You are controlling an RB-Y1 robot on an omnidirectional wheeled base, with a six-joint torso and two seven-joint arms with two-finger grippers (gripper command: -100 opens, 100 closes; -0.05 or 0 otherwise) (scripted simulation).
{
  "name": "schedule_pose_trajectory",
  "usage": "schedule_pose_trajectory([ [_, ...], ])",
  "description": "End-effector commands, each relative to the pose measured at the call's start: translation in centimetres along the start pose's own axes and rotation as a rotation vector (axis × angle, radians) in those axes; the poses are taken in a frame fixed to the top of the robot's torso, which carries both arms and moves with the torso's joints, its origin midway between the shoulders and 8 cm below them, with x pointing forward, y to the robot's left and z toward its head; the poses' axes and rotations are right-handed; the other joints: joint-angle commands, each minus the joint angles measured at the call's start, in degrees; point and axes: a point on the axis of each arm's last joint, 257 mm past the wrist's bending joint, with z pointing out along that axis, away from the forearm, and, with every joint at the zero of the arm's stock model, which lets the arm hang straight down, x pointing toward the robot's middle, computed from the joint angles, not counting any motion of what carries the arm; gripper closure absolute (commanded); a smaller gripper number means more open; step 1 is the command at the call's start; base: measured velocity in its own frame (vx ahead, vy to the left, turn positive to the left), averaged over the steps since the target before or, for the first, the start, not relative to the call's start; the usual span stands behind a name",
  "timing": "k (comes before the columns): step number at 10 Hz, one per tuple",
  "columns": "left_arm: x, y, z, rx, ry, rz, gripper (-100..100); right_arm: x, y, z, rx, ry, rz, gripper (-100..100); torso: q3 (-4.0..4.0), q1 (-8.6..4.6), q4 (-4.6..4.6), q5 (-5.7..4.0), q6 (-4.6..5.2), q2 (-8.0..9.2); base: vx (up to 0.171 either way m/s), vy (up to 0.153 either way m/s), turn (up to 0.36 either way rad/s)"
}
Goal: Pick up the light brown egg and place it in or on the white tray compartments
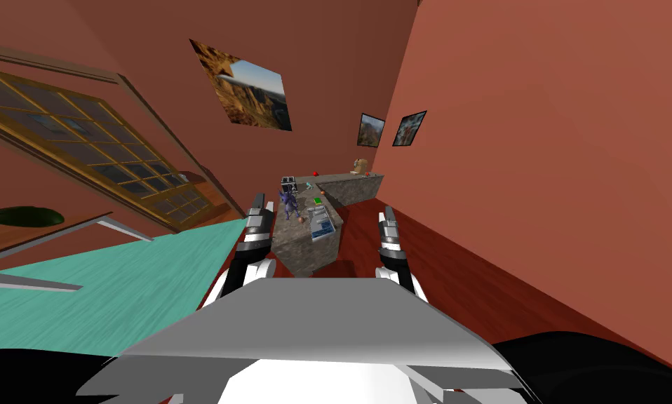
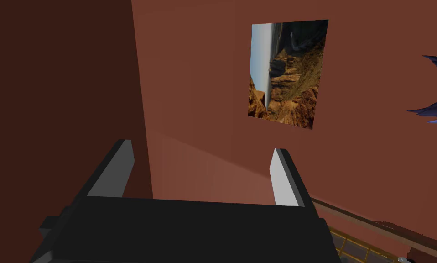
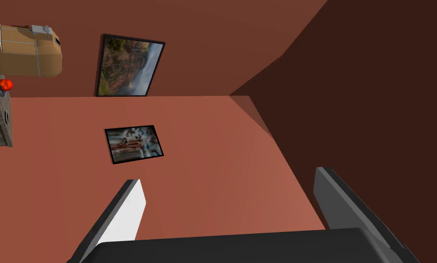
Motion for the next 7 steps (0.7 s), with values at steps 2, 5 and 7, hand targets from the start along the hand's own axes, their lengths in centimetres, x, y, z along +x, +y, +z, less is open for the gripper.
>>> schedule_pose_trajectory([
  [2, 0.9, 0.7, -0.1, -0.009, 0.062, 0.043, -100, 0.0, 0.0, 0.0, 0.0, 0.0, 0.0, 0, 0.02, 0.11, 0.01, 0.02, 0.0, 0.04, -0.022, 0.047, -0.035],
  [5, 1.9, 2.6, -0.4, -0.044, 0.128, 0.103, -100, 0.0, 0.0, 0.0, 0.0, 0.0, 0.0, 0, 0.13, 0.46, 0.05, 0.1, 0.0, 0.23, -0.066, 0.112, -0.061],
  [7, 2.6, 5.3, -0.9, -0.098, 0.175, 0.16, -100, 0.0, 0.0, 0.0, 0.0, 0.0, 0.0, 0, 0.18, 0.68, 0.07, 0.15, 0.02, 0.32, -0.097, 0.201, -0.152],
])
